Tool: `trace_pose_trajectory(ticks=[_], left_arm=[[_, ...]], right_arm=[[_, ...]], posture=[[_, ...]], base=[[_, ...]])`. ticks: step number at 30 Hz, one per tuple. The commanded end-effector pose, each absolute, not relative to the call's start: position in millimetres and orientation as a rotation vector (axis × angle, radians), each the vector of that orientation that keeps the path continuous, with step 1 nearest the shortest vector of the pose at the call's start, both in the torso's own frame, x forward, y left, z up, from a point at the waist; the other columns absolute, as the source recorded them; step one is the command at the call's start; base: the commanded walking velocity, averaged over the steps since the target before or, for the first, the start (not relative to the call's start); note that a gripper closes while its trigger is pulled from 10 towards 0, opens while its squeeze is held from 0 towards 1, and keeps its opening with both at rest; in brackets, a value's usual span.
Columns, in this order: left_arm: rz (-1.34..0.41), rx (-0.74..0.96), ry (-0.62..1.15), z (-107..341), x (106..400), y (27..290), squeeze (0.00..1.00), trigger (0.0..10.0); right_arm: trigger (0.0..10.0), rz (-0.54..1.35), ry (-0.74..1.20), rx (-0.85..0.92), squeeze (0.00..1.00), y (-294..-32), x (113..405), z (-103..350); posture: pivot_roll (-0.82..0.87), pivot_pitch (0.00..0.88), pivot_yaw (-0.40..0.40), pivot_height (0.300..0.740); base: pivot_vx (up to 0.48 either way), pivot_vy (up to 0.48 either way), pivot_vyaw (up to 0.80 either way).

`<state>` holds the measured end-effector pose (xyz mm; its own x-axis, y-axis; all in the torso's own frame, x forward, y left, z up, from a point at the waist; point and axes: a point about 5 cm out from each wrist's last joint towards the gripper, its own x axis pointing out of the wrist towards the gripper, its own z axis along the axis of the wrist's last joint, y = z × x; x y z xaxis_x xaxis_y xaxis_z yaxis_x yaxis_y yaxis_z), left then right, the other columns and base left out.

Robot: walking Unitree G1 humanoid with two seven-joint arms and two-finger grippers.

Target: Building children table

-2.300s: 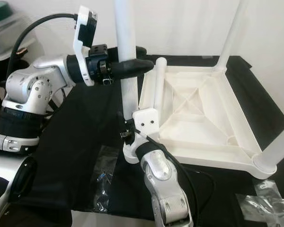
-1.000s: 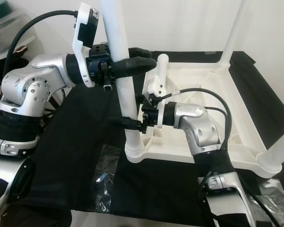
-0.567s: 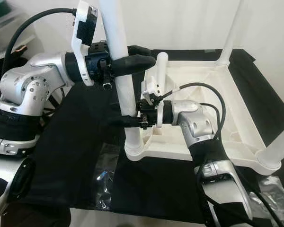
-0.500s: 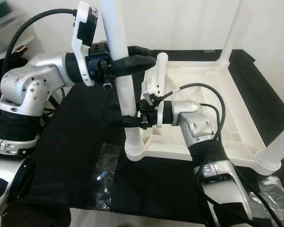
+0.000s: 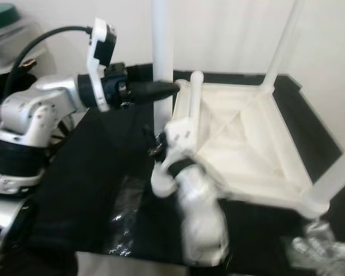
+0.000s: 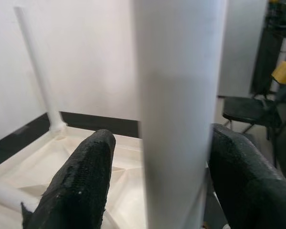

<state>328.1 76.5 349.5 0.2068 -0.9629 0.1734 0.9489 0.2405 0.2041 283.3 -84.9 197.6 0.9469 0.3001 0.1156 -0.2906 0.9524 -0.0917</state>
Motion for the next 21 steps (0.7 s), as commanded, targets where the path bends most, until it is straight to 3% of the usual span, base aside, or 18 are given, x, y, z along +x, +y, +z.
trace_pose_trajectory(ticks=[1,8,9,13,14,18,19,20,21], left_arm=[[-1.338,0.068,-0.271,344.9,328.6,76.1,0.0,10.0],[-1.321,0.062,-0.258,342.7,329.5,76.4,0.0,10.0],[-1.324,0.066,-0.249,341.1,329.5,77.0,0.0,0.0],[-1.332,0.085,-0.237,339.7,329.2,78.0,0.0,0.0],[-1.332,0.086,-0.238,340.4,329.1,77.9,0.0,0.0],[-1.335,0.088,-0.246,342.2,328.7,76.6,0.0,0.0],[-1.336,0.088,-0.248,342.3,328.4,75.9,0.0,0.0],[-1.337,0.088,-0.249,342.3,328.3,75.3,0.0,0.0],[-1.34,0.089,-0.25,342.2,327.7,75.0,0.0,0.0]], right_arm=[[0.0,0.283,0.056,-0.067,0.0,-84.5,281.1,156.7],[0.0,0.265,0.038,-0.052,0.0,-84.7,292.5,161.4],[0.0,0.267,0.038,-0.05,0.0,-83.5,292.3,161.2],[0.0,0.176,0.064,-0.065,0.0,-79.5,283.4,167.2],[10.0,0.206,0.059,-0.083,0.0,-78.0,284.6,169.2],[10.0,0.309,-0.022,-0.142,0.0,-78.1,295.4,184.0],[10.0,0.381,-0.07,-0.138,0.66,-82.8,301.6,193.6],[10.0,0.429,-0.102,-0.133,0.66,-86.5,305.5,200.4],[10.0,0.499,-0.131,-0.119,1.0,-93.7,311.0,209.5]], posture=[[-0.07,0.083,0.06,0.74],[-0.06,0.075,0.063,0.74],[-0.05,0.072,0.065,0.74],[-0.04,0.065,0.065,0.74],[-0.04,0.063,0.065,0.74],[-0.04,0.061,0.062,0.74],[-0.04,0.058,0.061,0.74],[-0.04,0.057,0.06,0.74],[-0.04,0.058,0.06,0.74]], base=[[0.0,0.0,0.0],[0.0,0.0,0.0],[0.0,0.0,0.0],[0.0,0.0,0.0],[0.0,0.0,0.0],[0.0,0.0,0.0],[0.0,0.0,0.0],[0.0,0.0,0.0],[0.0,0.0,0.0]])
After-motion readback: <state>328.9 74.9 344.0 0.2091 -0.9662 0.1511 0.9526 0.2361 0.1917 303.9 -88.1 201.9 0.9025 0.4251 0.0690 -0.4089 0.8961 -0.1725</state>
